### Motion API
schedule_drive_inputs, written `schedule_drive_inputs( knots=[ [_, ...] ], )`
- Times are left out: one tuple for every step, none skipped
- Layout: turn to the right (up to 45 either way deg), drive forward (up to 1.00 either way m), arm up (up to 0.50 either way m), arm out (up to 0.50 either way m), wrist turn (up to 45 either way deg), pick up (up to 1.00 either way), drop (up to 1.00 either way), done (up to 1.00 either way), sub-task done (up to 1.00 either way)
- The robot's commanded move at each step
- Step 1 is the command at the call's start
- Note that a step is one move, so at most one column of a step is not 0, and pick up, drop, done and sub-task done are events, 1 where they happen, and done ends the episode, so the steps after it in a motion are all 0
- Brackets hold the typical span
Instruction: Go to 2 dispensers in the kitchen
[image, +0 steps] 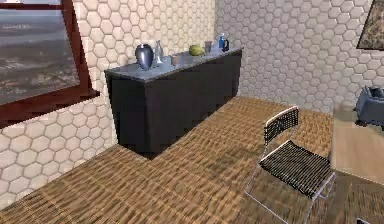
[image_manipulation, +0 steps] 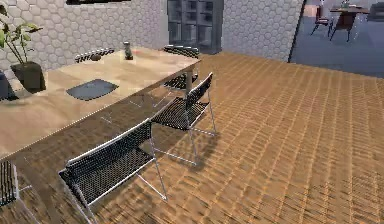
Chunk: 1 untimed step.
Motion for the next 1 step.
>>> schedule_drive_inputs(
  knots=[
    [0.0, 1.00, 0.00, 0.00, 0.0, 0.00, 0.00, 0.00, 0.00]
  ],
)
